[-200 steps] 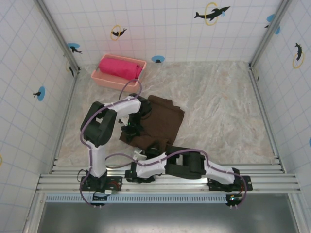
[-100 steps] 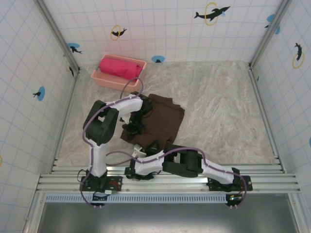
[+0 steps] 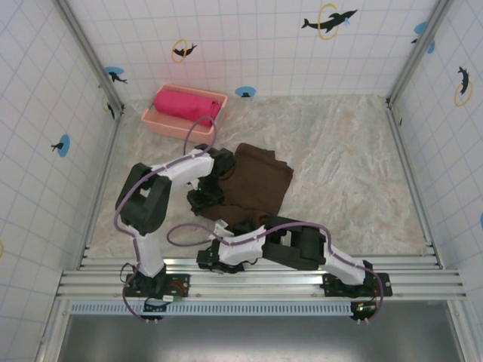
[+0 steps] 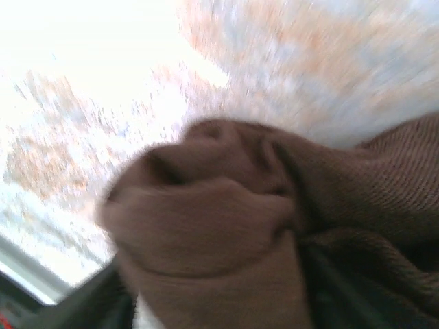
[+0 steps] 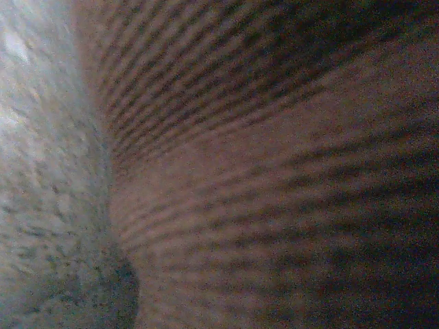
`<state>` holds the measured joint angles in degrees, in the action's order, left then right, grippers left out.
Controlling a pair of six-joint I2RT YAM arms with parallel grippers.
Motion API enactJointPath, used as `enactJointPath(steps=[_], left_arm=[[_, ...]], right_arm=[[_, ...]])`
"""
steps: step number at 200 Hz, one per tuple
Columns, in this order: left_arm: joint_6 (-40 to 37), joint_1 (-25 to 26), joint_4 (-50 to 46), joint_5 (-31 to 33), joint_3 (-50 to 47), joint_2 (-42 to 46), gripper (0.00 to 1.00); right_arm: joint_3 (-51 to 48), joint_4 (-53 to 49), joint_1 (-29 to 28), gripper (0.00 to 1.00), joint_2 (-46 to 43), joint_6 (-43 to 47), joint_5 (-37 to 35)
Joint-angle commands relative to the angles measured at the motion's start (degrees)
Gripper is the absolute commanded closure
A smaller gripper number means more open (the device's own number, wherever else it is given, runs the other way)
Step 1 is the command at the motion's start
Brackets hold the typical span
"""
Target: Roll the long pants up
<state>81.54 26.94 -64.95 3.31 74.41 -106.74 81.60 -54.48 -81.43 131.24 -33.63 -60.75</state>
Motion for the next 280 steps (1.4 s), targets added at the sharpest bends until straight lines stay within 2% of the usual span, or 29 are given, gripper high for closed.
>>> enactJointPath(steps=[1, 29, 45, 100, 136, 205, 280], left_arm=[[-5.9, -2.7, 6.1, 8.1, -1.1, 8.9, 0.03], [-13.5, -5.7, 7.1, 12.4, -1.6, 17.7, 0.03], [-15.4, -6.0, 7.5, 13.8, -3.2, 22.5, 0.03], [-13.9, -5.9, 14.1, 10.9, -17.6, 38.0, 0.03], [-15.0, -5.2, 19.3, 9.6, -24.6, 45.1, 0.03], [-10.1, -5.0, 40.0, 1.8, -42.2, 56.4, 0.03], [-5.5, -5.4, 48.1, 1.0, -48.7, 57.9, 0.03]], right_arm=[[-3.7, 4.6, 2.5, 1.0, -3.3, 3.9, 17.3], [-6.5, 8.3, 5.7, 1.0, -7.8, 8.9, 27.1], [-8.0, 10.5, 8.1, 1.0, -10.7, 12.0, 31.2], [-10.3, 15.3, 21.6, 1.0, -15.7, 18.5, 50.5], [-8.1, 13.7, 25.8, 1.0, -12.6, 21.7, 58.8], [-8.0, 18.4, 27.3, 1.0, -10.6, 21.4, 71.0], [1.4, 18.8, 24.2, 1.0, -3.9, 24.1, 76.3]])
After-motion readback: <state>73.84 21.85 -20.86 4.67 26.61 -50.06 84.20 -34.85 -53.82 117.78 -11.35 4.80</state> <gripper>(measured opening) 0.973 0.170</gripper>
